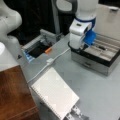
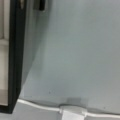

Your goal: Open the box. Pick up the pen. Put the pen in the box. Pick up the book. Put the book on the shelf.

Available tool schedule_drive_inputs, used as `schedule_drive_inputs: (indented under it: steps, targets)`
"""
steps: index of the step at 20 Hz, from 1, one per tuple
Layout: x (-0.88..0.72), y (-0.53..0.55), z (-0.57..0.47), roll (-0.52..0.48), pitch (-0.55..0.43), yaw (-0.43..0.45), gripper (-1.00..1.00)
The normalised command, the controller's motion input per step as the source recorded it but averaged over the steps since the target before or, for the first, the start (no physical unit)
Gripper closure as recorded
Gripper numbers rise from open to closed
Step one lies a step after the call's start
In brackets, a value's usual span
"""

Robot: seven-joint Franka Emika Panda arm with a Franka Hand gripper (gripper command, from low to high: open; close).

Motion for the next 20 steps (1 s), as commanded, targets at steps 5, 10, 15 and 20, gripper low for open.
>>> schedule_drive_inputs:
  steps: [5,10,15,20]
  targets:
    - [-0.04,-0.35,0.07,-0.211,0.019,0.182,-1.0]
    - [-0.07,-0.28,0.04,-0.148,-0.068,0.367,-1.0]
    - [-0.11,-0.4,-0.06,-0.21,-0.082,0.301,-1.0]
    - [-0.13,-0.42,-0.07,-0.202,-0.078,0.252,-1.0]
